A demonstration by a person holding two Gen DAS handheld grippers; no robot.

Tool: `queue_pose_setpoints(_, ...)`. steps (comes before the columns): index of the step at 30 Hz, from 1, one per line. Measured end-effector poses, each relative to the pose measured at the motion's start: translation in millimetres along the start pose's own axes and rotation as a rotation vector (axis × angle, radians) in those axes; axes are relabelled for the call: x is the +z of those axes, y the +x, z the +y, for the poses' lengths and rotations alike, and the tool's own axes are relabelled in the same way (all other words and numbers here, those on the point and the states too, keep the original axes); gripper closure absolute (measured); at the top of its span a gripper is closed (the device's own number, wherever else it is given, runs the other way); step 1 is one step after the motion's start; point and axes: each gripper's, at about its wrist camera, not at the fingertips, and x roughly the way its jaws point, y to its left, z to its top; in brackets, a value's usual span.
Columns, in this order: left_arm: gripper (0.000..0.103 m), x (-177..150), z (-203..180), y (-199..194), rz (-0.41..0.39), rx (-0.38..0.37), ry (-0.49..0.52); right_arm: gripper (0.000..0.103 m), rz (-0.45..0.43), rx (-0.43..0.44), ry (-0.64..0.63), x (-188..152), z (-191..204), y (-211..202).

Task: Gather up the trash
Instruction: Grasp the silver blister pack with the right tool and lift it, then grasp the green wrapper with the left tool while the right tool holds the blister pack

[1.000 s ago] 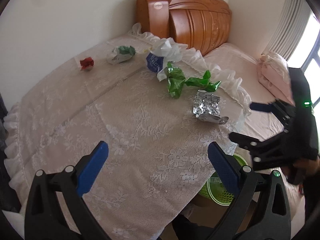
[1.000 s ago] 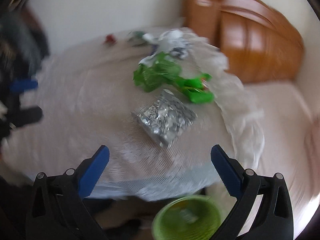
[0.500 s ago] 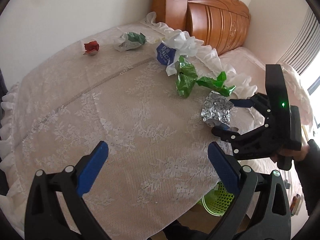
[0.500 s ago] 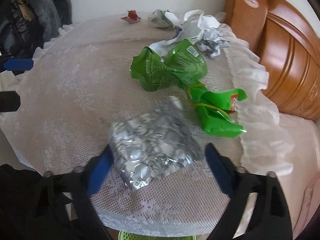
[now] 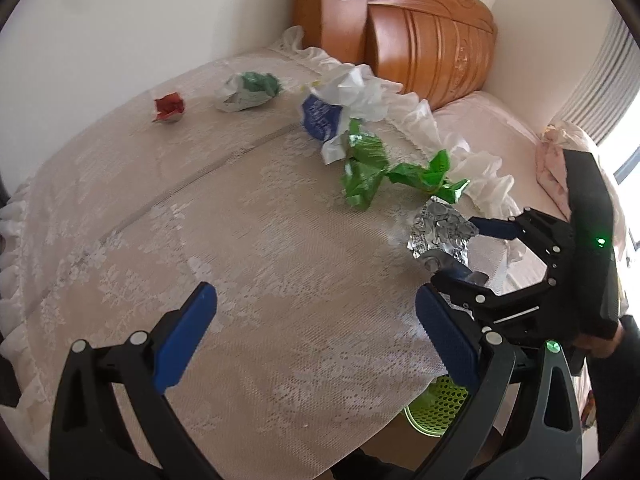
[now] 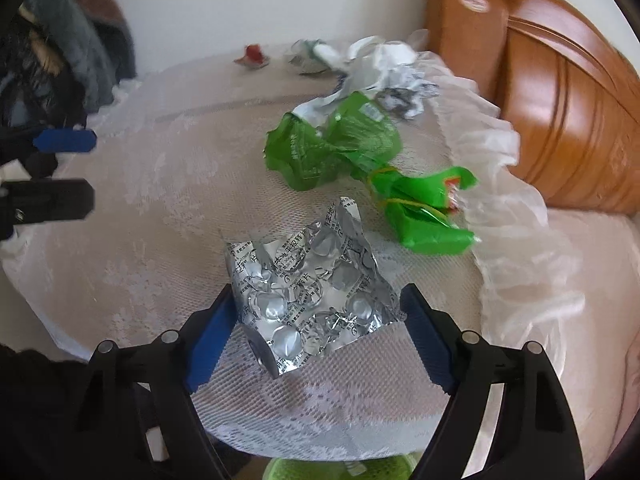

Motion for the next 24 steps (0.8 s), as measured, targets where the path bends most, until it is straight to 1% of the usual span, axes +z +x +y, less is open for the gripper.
queue_pose_setpoints(2,0.008,5.7,-8.5,3.4,-0.001,-0.020,0.028,0.021,-0.026,-0.013,0.069,-5.4,-6.8,-11.7)
queue_pose_setpoints(4,0.008,12.3,-19.9,6.3,-0.009,-0.042,0.070,0.021,-0.059,-0.044,0.156,-14.4,-16.3,-29.3)
queue_pose_setpoints(6,0.008,22.1,-37.4,12.2,-0.022,-0.070,0.130,0.021,-0.084,-0.087,0.224,-24.4,-23.8,-46.7)
queue_pose_setpoints(9,0.008,36.1,-64.1,25.5,-0.033,-0.102,0.214,0.021,-0.119,-0.161,0.345,-48.6,-37.9,-79.4)
queue_pose_setpoints(12,0.008,48.5,-92.0,42.4,-0.054,-0.124,0.307,0.021,-0.137,-0.222,0.425,-69.2,-48.0,-102.5)
queue_pose_setpoints(15,0.008,62.0,-119.8,64.7,-0.070,-0.119,0.406,0.021,-0.167,-0.279,0.531,-93.0,-56.6,-128.5)
queue_pose_setpoints(18,0.008,73.5,-139.2,89.4,-0.057,-0.118,0.474,0.021,-0.194,-0.312,0.613,-111.8,-59.3,-144.9)
queue_pose_setpoints(21,0.008,81.3,-146.1,112.2,-0.047,-0.097,0.518,0.021,-0.212,-0.341,0.672,-124.1,-57.6,-156.4)
queue_pose_setpoints(24,0.009,83.8,-147.6,128.9,-0.018,-0.081,0.545,0.021,-0.227,-0.347,0.705,-128.4,-54.6,-160.8)
